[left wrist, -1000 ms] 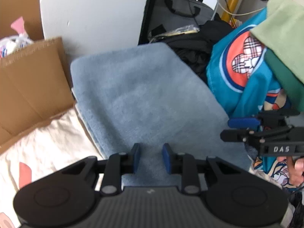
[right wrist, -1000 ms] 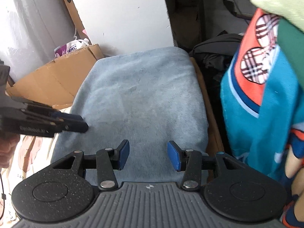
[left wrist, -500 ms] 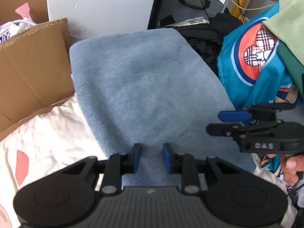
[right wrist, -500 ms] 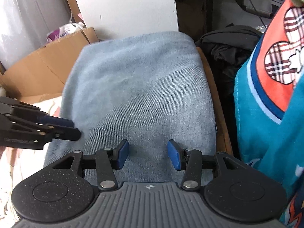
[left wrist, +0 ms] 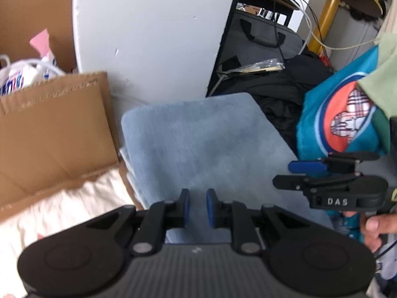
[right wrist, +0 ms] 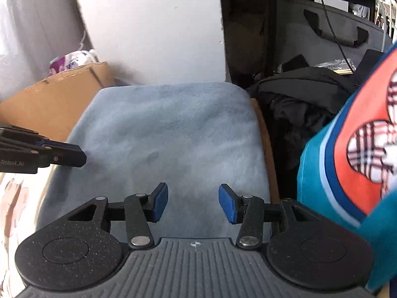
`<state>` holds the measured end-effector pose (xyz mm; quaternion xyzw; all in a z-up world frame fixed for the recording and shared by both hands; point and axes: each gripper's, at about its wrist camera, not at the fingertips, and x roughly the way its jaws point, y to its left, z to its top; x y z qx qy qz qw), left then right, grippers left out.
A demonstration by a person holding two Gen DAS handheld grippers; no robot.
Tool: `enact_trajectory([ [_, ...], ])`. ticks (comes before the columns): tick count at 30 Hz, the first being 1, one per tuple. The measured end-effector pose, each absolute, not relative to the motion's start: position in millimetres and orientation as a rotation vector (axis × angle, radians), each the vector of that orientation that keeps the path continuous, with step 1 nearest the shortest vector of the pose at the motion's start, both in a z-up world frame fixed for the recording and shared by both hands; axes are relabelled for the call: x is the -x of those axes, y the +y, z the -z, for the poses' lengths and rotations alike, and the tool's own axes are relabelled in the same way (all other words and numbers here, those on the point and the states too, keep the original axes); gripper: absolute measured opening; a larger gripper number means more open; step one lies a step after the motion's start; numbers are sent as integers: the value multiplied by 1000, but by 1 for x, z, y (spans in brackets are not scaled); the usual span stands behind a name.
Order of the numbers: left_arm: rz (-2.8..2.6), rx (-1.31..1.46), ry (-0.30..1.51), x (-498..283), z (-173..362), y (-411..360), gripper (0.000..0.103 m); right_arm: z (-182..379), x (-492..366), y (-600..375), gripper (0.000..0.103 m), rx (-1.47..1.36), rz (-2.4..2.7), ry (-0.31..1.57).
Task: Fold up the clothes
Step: 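Press the placed jeans flat with both open grippers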
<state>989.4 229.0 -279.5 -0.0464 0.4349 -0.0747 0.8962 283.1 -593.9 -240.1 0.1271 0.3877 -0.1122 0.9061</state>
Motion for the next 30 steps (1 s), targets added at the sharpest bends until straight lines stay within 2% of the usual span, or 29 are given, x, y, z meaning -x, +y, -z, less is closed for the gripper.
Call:
enact_trajectory([
  [7, 141, 53, 848, -1006, 281, 230, 15, 230, -321, -627, 51, -218, 253, 792],
  [9, 129, 38, 834, -1010, 281, 228, 15, 228, -332, -637, 38, -220, 264, 788],
  [12, 123, 19, 833, -1016, 281, 227, 16, 227, -347, -644, 30, -224, 270, 788],
  [30, 29, 185, 870, -1016, 304, 238, 15, 243, -407, -654, 29, -166, 266, 830],
])
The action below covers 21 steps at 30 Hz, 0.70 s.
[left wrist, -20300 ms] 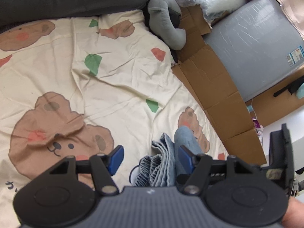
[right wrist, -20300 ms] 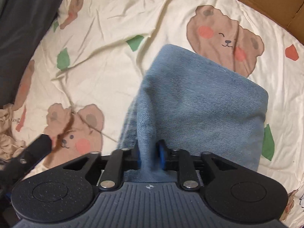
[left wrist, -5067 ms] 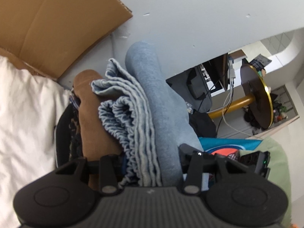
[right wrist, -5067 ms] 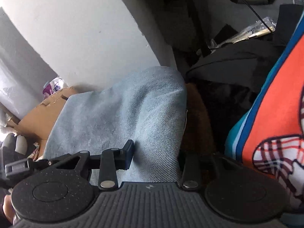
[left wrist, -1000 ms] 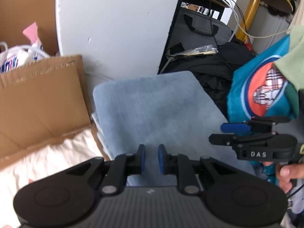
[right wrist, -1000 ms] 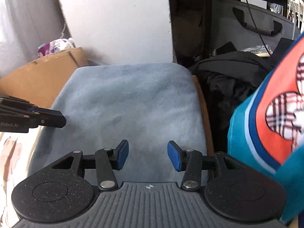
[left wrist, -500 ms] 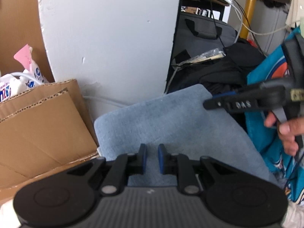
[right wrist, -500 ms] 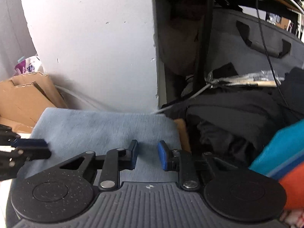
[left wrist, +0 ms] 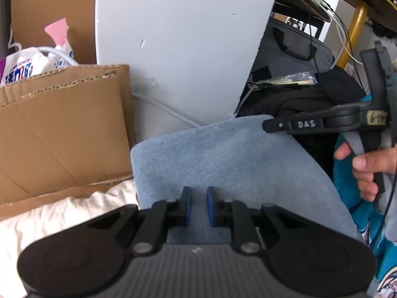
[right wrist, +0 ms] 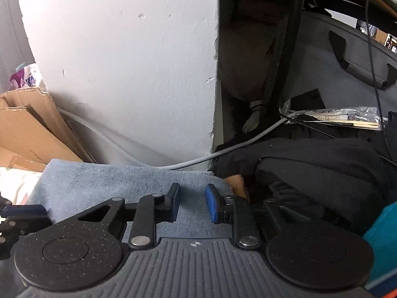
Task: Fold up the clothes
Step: 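Press the placed jeans flat with both open grippers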
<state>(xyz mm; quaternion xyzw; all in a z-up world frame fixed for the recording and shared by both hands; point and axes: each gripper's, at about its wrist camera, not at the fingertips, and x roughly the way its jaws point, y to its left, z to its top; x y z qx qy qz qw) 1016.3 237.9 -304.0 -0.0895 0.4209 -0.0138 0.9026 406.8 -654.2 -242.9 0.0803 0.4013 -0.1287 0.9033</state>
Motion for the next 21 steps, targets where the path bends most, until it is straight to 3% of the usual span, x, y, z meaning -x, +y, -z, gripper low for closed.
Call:
enact_trajectory([
  [12, 17, 239, 869, -1014, 309, 244, 15, 267, -415, -662, 29, -183, 243, 839],
  [21, 36, 241, 861, -994, 284, 232, 16, 231, -392, -652, 33, -205, 212, 832],
])
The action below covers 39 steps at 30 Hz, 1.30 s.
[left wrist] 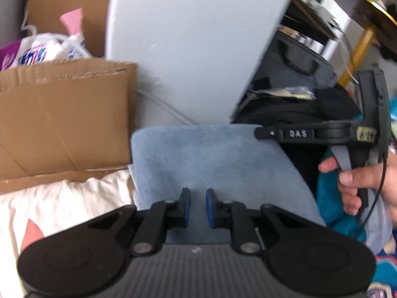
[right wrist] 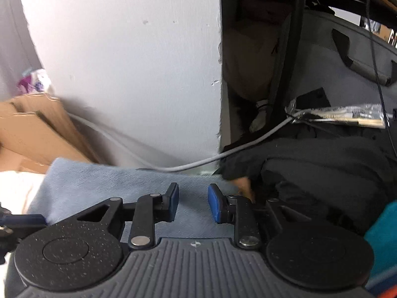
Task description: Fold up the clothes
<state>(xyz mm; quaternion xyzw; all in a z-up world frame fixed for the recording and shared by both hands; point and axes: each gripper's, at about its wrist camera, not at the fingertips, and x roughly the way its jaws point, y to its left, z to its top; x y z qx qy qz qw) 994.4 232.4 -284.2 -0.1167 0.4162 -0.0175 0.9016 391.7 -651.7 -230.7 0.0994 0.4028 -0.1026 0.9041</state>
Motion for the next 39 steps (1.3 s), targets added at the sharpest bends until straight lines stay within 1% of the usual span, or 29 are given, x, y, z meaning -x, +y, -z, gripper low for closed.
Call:
enact_trajectory([
  [3, 45, 221, 864, -980, 279, 228, 18, 226, -373, -641, 34, -198, 182, 848],
  [4, 43, 218, 860, -975, 278, 228, 21, 225, -366, -638, 34, -202, 171, 850],
  [6, 41, 210, 853, -965, 275, 227, 25, 225, -352, -631, 39, -212, 158, 853],
  [7, 41, 204, 851, -961, 275, 226, 25, 226, -345, -628, 40, -213, 154, 855],
  [14, 9, 271, 860, -934, 273, 232, 25, 225, -304, -609, 40, -227, 120, 837],
  [16, -2, 316, 874, -928, 276, 234, 30, 223, -288, -605, 40, -253, 122, 819],
  [18, -13, 360, 898, -923, 282, 235, 32, 221, -273, -602, 41, -268, 132, 797],
  [20, -8, 399, 909, -918, 289, 235, 39, 222, -257, -600, 42, -281, 152, 788],
  [22, 2, 423, 914, -914, 294, 233, 53, 224, -243, -598, 46, -296, 174, 780],
  [24, 1, 436, 921, -912, 299, 231, 61, 226, -228, -597, 53, -301, 212, 775],
  [25, -3, 452, 920, -910, 302, 231, 63, 228, -220, -598, 53, -313, 224, 769],
  [27, -8, 524, 921, -908, 308, 234, 63, 230, -206, -597, 54, -336, 247, 756],
  [29, 11, 597, 933, -908, 315, 235, 59, 233, -195, -595, 54, -339, 265, 743],
  [39, -25, 694, 946, -904, 320, 232, 51, 239, -161, -589, 54, -364, 336, 674],
])
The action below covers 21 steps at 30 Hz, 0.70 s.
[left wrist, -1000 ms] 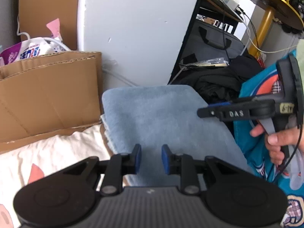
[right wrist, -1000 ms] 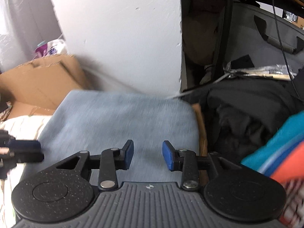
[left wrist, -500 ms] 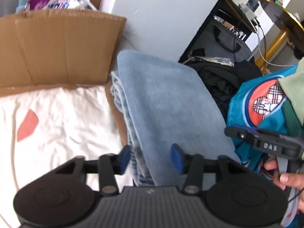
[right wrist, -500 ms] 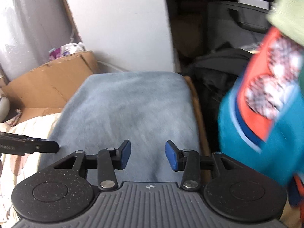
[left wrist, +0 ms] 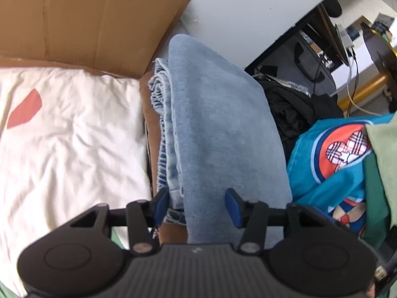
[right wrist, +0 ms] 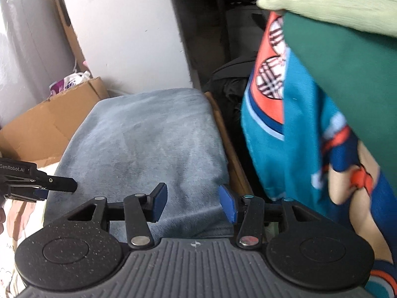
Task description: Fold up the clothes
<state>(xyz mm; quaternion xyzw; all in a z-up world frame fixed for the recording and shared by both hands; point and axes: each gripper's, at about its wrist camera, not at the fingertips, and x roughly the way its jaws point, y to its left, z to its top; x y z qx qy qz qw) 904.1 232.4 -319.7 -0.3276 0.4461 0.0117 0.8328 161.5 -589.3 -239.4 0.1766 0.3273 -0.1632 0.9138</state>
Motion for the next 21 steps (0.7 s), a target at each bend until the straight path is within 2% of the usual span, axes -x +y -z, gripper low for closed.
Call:
enact_trajectory([
  [6, -11, 679, 958, -902, 320, 234, 51, 248, -141, -591, 54, -379, 398, 674],
  [21, -25, 316, 881, -911, 249, 210, 48, 275, -107, -574, 53, -329, 363, 717],
])
